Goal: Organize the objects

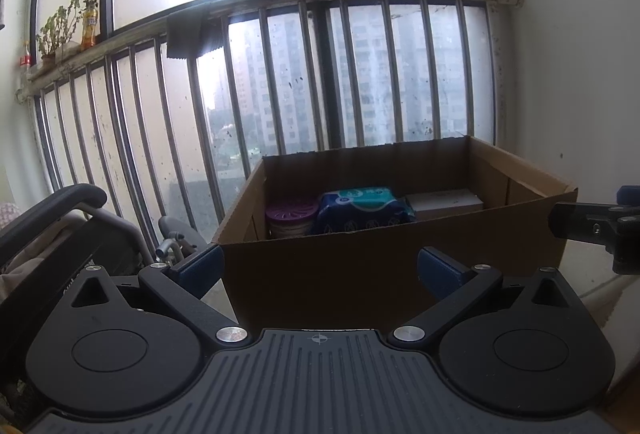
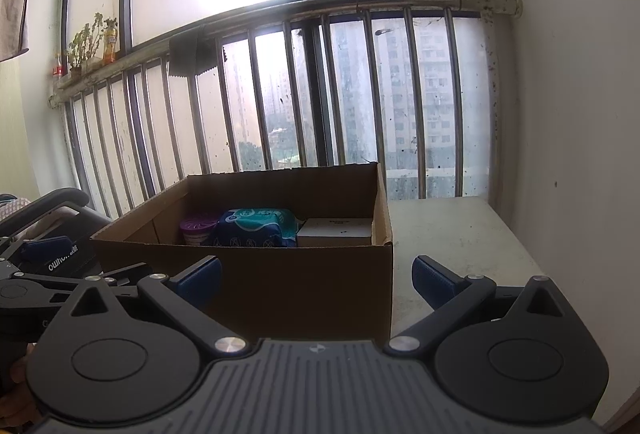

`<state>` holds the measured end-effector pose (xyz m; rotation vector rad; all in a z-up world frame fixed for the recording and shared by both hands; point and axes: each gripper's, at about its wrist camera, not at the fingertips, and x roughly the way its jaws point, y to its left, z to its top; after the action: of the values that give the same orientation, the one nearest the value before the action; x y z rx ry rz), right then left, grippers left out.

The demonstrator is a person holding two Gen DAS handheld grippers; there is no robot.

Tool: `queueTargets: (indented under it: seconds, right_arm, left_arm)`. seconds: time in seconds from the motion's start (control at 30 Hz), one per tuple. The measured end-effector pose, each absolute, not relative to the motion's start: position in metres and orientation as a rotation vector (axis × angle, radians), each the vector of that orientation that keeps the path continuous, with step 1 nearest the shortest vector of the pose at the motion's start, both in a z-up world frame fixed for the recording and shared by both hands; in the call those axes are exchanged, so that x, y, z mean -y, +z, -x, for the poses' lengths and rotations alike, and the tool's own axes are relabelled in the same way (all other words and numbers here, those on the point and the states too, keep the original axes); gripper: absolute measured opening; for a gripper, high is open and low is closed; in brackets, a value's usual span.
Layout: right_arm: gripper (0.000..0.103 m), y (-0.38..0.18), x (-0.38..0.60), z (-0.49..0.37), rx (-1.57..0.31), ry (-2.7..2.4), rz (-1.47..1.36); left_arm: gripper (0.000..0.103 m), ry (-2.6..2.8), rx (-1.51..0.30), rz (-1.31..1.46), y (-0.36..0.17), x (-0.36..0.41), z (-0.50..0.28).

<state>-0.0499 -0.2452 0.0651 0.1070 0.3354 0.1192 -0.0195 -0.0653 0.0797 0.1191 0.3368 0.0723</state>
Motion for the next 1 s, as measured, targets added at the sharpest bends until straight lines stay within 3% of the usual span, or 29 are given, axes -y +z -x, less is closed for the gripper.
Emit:
queueTargets:
  seconds: [1.0]
  right_arm:
    - [0.103,0.0626,0.2452,0.0501,-0.342,0.119,-0.113]
  left_arm:
    - [0.103,0.071,-0.34,-0.12,0.08,0.0665,0.0179]
